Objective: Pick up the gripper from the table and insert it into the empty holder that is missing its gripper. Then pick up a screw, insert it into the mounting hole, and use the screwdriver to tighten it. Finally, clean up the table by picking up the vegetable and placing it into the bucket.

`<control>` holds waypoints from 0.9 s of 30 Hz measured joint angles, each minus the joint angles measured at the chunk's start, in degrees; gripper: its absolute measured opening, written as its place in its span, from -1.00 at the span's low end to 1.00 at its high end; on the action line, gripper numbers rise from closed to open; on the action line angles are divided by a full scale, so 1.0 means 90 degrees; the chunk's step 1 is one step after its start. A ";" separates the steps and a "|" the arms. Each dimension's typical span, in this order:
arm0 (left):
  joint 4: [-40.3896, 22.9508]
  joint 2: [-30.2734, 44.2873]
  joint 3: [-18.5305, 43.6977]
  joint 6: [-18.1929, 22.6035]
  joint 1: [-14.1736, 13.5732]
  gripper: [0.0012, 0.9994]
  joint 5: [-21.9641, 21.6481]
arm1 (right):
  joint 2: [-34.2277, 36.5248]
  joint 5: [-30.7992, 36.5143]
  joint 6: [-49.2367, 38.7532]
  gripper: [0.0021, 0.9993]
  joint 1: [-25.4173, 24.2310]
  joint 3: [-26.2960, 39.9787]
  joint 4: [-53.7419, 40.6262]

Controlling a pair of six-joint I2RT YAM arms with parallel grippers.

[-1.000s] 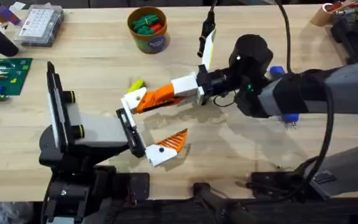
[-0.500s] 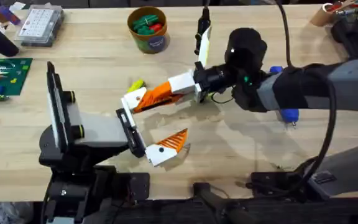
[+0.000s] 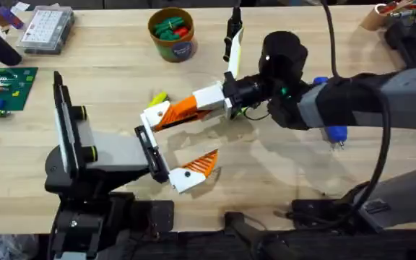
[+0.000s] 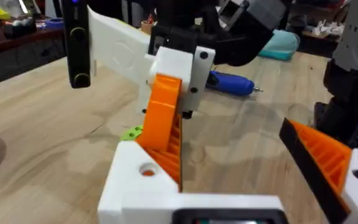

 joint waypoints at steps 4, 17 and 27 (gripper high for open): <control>-0.0002 0.0000 0.0000 0.0000 0.0000 0.97 0.0000 | 0.0000 0.0015 0.0000 -0.97 0.0003 0.0000 0.0000; -0.0002 0.0000 0.0000 -0.0002 0.0000 0.97 -0.0002 | 0.0000 0.0015 -0.0019 -0.97 0.0003 0.0010 -0.0005; -0.0046 0.0000 0.0000 -0.0034 0.0019 0.97 -0.0045 | 0.0511 -0.0294 -0.0044 -0.97 -0.0011 0.0486 0.0037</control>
